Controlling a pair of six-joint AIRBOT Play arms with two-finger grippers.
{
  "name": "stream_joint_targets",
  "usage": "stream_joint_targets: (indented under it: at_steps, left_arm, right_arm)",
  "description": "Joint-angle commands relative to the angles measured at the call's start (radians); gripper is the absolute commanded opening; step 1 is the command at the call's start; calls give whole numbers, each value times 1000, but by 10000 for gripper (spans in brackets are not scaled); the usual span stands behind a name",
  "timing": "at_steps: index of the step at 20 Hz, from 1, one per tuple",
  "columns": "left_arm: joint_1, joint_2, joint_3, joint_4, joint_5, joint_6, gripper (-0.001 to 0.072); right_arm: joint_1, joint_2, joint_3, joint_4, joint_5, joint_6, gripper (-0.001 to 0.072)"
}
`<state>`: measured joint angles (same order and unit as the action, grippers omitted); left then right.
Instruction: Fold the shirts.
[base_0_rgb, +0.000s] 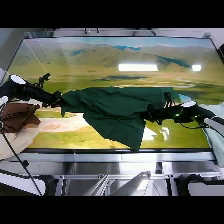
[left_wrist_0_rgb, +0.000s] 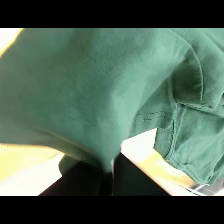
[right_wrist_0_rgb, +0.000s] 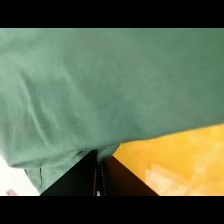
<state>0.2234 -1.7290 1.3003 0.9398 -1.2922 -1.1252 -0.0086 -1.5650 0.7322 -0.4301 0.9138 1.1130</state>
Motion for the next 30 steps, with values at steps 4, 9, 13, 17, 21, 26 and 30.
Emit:
stream_joint_targets:
  at_steps: [4,9,13,17,21,26,30]
  left_arm:
    - [42,132,12,-243,-73,103,20]
    - [186,452,290,-883,-225,186,22]
    - [334,640,637,-1026,-31,174,22]
    - [432,708,918,-983,8,95,23]
    - [456,745,753,-982,-25,83,23]
    - [184,594,518,-667,-77,122,23]
    - [-192,225,601,-275,-61,116,23]
  right_arm:
    - [-42,241,84,328,301,-183,23]
    - [-285,670,395,681,241,-295,23]
    - [-535,903,568,685,130,-304,23]
    - [-707,1022,636,674,115,-306,23]
    - [-723,1012,636,516,126,-244,23]
    - [-608,840,480,350,228,-177,23]
    - [-393,657,219,243,12,-237,23]
